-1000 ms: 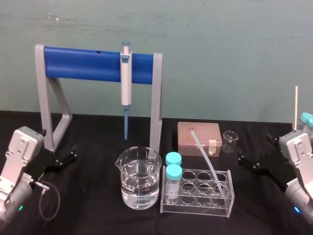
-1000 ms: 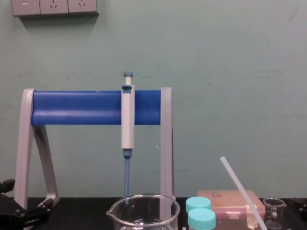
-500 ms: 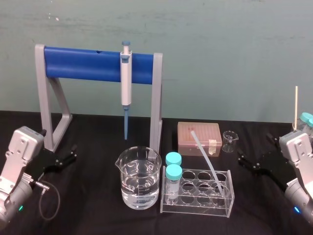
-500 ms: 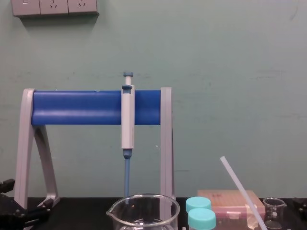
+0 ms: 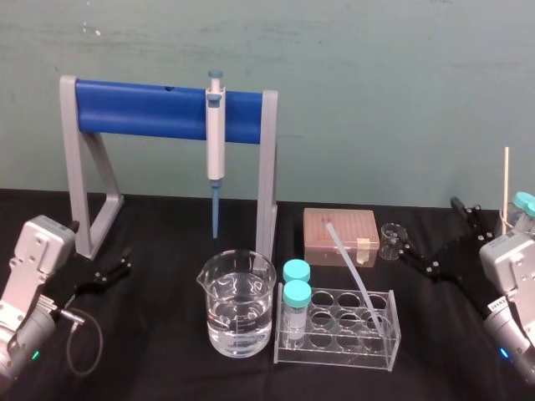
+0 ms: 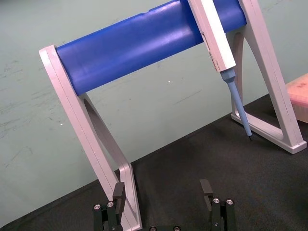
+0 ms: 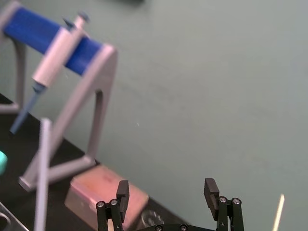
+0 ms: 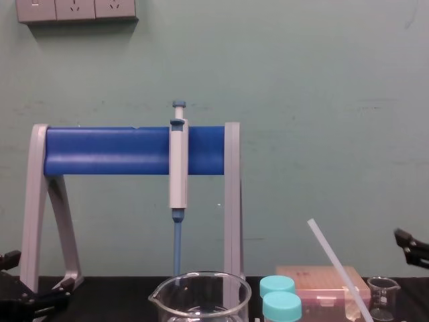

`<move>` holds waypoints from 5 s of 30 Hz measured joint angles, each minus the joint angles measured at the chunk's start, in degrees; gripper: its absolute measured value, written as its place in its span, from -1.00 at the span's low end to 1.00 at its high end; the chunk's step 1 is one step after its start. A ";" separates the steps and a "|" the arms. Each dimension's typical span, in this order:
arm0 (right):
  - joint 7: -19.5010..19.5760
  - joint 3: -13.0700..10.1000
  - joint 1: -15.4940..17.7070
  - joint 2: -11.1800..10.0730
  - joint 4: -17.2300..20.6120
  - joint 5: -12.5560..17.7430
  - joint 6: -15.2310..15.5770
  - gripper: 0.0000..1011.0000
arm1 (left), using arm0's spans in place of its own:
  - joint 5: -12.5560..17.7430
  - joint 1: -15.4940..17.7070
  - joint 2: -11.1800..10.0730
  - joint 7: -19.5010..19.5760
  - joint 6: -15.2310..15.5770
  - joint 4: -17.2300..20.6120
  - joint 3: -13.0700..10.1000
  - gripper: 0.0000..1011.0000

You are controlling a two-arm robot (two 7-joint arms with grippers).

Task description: Pick up the stirring rod with one hand, then place it down.

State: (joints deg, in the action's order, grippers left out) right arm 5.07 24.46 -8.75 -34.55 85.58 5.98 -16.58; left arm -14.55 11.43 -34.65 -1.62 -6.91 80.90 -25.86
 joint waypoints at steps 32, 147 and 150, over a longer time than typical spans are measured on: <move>-22.05 2.29 -5.66 3.66 -2.68 12.17 -4.56 0.98 | 0.00 0.00 0.00 0.00 0.00 0.00 0.00 0.98; -35.45 -5.51 -7.68 10.08 -5.17 19.53 2.53 -0.86 | 0.00 0.00 0.00 0.00 0.00 0.00 0.00 0.98; -35.69 -6.21 -7.46 10.43 -4.20 19.30 0.44 -0.86 | 0.00 0.00 0.00 0.00 0.00 0.00 0.00 0.98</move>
State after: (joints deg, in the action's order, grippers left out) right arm -30.62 18.25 -16.22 -24.12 81.38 25.29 -16.13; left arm -14.55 11.43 -34.64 -1.62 -6.91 80.90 -25.86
